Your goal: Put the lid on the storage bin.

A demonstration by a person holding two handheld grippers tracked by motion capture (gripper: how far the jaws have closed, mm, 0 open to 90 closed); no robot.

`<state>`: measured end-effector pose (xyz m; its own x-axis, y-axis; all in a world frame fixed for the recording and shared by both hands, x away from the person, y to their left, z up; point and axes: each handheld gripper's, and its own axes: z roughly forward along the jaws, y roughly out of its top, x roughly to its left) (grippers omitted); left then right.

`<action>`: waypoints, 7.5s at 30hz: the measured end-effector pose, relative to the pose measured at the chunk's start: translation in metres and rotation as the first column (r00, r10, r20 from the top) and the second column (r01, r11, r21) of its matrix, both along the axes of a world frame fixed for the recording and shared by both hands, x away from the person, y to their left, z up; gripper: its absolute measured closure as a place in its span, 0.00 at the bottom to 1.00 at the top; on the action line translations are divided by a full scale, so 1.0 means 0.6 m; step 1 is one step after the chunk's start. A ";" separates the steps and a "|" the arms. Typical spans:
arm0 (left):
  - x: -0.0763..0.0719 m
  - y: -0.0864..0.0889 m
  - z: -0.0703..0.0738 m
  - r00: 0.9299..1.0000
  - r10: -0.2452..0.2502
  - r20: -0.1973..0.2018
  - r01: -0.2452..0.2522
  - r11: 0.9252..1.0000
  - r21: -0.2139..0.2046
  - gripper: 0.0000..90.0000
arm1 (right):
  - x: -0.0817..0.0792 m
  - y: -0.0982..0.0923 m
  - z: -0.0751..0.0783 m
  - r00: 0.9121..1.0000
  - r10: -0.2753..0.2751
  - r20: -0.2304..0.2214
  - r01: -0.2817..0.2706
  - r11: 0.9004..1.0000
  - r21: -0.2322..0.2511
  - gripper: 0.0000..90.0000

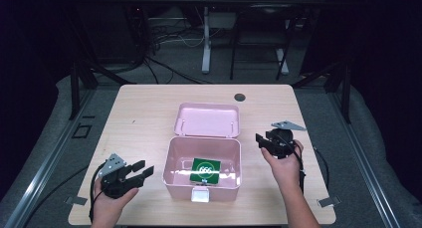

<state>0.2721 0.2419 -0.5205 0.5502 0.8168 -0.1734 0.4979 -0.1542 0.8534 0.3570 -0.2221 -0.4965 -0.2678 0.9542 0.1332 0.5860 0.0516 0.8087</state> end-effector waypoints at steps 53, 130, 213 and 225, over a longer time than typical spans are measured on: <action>0.012 -0.051 0.068 0.985 -0.170 0.024 0.171 0.985 -0.020 0.64 | 0.068 0.040 0.086 0.980 0.130 -0.149 -0.118 0.989 0.087 0.62; -0.009 -0.069 0.043 0.980 -0.195 0.030 0.195 0.981 0.015 0.73 | 0.226 0.124 0.023 0.951 -0.020 -0.309 0.041 0.997 0.061 0.89; -0.008 -0.073 0.042 0.984 -0.176 0.036 0.175 0.984 0.018 0.73 | 0.122 0.104 0.144 0.999 0.044 -0.004 -0.043 0.995 0.085 0.96; -0.008 -0.074 0.042 0.985 -0.169 0.032 0.169 0.985 0.020 0.74 | 0.104 0.100 0.151 0.998 0.054 0.031 -0.057 0.994 0.097 0.96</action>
<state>0.2673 0.1975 -0.4951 0.6858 0.7144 -0.1390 0.4344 -0.2485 0.8658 0.4196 -0.1620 -0.4062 -0.3249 0.9206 0.2167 0.5614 0.0033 0.8276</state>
